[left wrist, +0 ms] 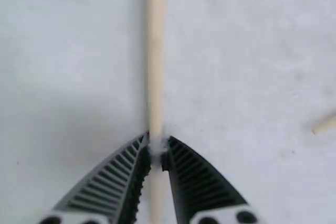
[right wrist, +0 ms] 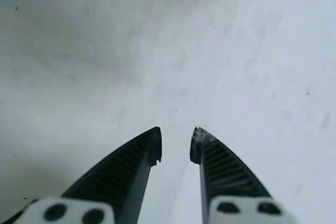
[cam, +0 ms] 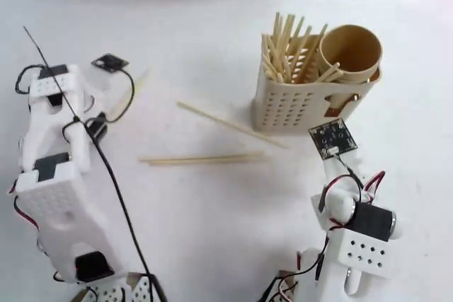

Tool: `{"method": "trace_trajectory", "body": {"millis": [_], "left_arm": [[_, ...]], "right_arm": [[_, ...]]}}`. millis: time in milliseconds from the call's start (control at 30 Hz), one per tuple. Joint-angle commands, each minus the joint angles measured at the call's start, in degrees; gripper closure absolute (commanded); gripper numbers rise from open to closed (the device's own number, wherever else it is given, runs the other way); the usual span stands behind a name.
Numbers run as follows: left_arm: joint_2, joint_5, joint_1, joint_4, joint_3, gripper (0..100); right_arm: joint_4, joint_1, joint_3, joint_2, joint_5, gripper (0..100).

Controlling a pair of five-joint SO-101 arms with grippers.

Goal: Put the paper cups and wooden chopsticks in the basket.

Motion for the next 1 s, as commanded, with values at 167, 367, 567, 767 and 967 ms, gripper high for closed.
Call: {"method": "trace_trajectory", "body": {"millis": [167,367,567,767,967], "left_arm": [[-3.82,1.14,0.92,7.47,-8.79,87],[-3.12,1.14,3.21,9.93,-20.84,86],[0.92,3.69,5.67,3.78,-22.77,82],[1.80,3.52,5.67,1.93,-23.30,84],[2.07,3.34,6.11,1.49,-22.77,84]], "right_arm": [[-1.01,0.57,-0.26,-0.57,0.00,89.0],[-1.10,0.57,-0.35,-0.57,0.00,89.2],[-7.34,0.48,4.22,-0.57,-1.49,89.3],[-21.76,0.57,17.76,-0.66,-4.31,89.3],[-23.60,0.57,20.66,-0.66,-4.22,95.2]]}}
